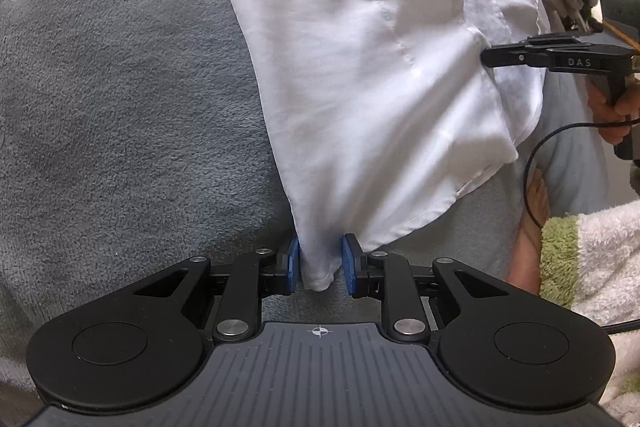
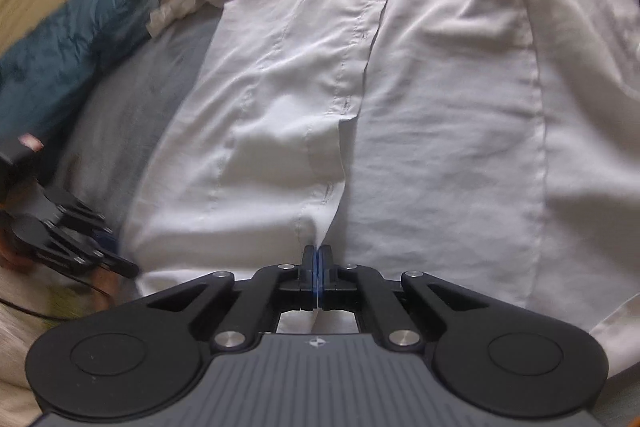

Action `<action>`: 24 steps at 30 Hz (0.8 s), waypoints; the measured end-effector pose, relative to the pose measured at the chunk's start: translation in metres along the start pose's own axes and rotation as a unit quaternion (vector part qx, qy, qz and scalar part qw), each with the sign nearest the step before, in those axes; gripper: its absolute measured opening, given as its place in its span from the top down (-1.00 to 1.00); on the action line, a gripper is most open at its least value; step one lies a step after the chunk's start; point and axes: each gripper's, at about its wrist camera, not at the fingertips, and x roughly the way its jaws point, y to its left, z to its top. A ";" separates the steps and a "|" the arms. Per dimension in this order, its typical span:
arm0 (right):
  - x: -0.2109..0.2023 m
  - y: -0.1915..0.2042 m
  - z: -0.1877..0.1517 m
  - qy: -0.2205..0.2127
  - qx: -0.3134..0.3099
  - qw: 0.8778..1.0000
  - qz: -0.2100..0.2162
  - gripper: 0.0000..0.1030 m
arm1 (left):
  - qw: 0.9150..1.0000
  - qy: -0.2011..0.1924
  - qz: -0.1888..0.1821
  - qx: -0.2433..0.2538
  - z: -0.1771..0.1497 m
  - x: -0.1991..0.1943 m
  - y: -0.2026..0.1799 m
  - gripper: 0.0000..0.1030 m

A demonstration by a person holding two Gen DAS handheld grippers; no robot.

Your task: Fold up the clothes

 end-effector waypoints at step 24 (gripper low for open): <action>-0.032 0.065 -0.040 0.017 -0.260 0.964 0.052 0.92 | 0.999 -0.009 -0.013 -0.028 -0.006 -0.001 0.005 0.59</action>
